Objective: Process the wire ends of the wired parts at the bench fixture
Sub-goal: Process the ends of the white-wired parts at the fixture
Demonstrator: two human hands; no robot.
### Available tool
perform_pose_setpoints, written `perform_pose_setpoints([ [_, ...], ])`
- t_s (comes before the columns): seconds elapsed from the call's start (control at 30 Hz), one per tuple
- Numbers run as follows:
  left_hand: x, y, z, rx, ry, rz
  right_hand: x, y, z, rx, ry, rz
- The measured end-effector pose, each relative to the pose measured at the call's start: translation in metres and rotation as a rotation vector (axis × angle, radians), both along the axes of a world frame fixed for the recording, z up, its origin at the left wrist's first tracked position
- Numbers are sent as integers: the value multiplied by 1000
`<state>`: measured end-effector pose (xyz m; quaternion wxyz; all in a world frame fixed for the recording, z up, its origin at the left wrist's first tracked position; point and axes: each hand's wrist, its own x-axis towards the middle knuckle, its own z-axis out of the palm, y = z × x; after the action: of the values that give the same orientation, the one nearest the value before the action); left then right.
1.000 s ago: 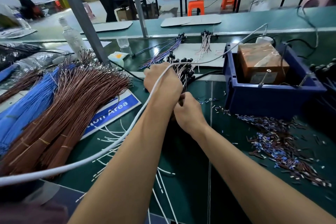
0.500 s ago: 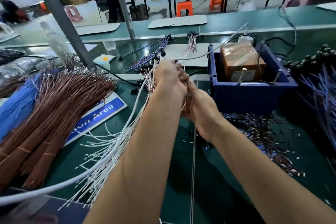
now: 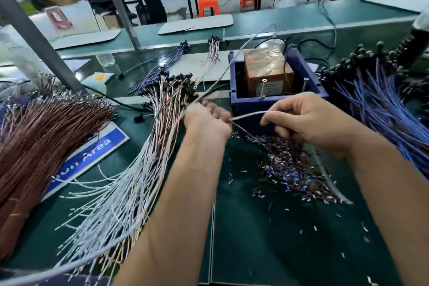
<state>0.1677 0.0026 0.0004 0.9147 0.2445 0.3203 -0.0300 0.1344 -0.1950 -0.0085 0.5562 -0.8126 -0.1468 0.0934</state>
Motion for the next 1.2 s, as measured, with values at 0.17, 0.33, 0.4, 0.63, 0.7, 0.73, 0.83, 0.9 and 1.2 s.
perform_pose_setpoints([
  [0.17,-29,-30,-41,46,14,-179,3,-27,-10,-126,-127,58],
  [0.33,-63,-58,-63,529,-116,-80,11,-22,-29,-343,-214,5],
  [0.4,-72,-68,-64,734,-309,-18,11,-15,-34,-396,-287,-28],
  [0.63,-44,-58,-27,574,-747,259,-2,7,-53,-183,-404,-70],
  [0.7,-32,-53,-27,551,-768,274,-3,11,-56,-95,-340,-33],
  [0.73,-27,-51,-29,548,-769,268,-4,11,-57,-77,-329,-18],
  [0.83,-21,-44,-36,552,-814,221,-2,8,-60,-27,-279,15],
  [0.9,-22,-39,-40,655,-872,209,-1,3,-61,-10,-265,18],
  [1.2,-41,-24,-57,1856,-1324,-126,2,-19,-43,-100,-320,-2],
])
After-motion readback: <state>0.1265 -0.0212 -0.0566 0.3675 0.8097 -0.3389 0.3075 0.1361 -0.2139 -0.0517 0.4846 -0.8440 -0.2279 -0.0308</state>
